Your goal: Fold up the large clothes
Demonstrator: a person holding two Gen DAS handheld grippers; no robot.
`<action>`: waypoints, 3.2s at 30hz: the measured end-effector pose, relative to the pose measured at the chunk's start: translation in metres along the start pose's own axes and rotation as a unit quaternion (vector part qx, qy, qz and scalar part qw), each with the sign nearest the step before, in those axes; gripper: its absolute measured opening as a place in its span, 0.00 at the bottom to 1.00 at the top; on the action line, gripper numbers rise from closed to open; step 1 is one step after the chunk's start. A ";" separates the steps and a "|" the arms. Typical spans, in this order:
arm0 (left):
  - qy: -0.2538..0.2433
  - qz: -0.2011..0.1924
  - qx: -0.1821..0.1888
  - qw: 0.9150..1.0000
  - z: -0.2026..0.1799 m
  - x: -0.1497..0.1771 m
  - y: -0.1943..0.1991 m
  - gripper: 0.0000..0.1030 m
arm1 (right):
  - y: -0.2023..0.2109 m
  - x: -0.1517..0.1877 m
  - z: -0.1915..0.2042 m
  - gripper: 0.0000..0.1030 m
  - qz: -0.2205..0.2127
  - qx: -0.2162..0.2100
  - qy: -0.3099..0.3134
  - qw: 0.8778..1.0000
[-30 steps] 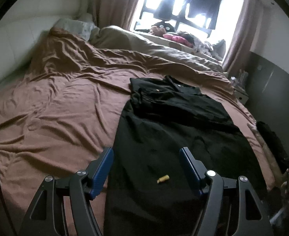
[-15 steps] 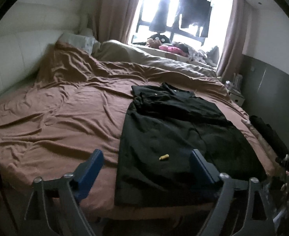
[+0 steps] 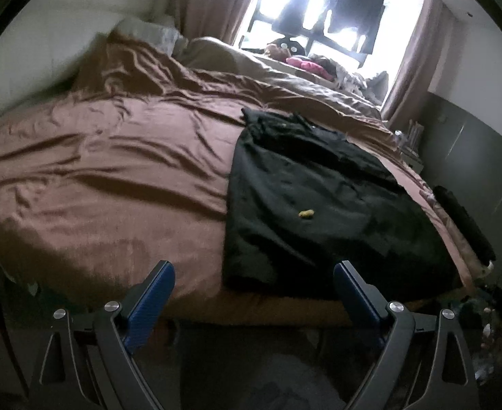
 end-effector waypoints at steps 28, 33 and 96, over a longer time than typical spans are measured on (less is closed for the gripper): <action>0.087 0.116 0.068 0.987 0.027 -0.012 -0.117 0.53 | -0.070 -0.009 -0.051 0.72 0.000 -0.137 -0.114 0.984; 0.132 0.141 0.115 0.974 0.029 -0.009 -0.117 0.52 | -0.072 -0.003 -0.047 0.61 0.006 -0.210 -0.145 0.967; 0.190 -0.067 0.153 0.968 0.037 -0.003 0.165 0.03 | 0.071 0.026 0.011 0.00 -0.124 -0.263 -0.022 0.957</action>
Point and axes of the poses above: each gripper's, at about its wrist camera, not at the fingertips, and y roughly against the way its jaws point, z to its left, x to its underside, the point moved 2 cm from there along -y, roughly the way its jaws point, and after that the axes turned 9 degrees about -x, right-handed, at the moved point
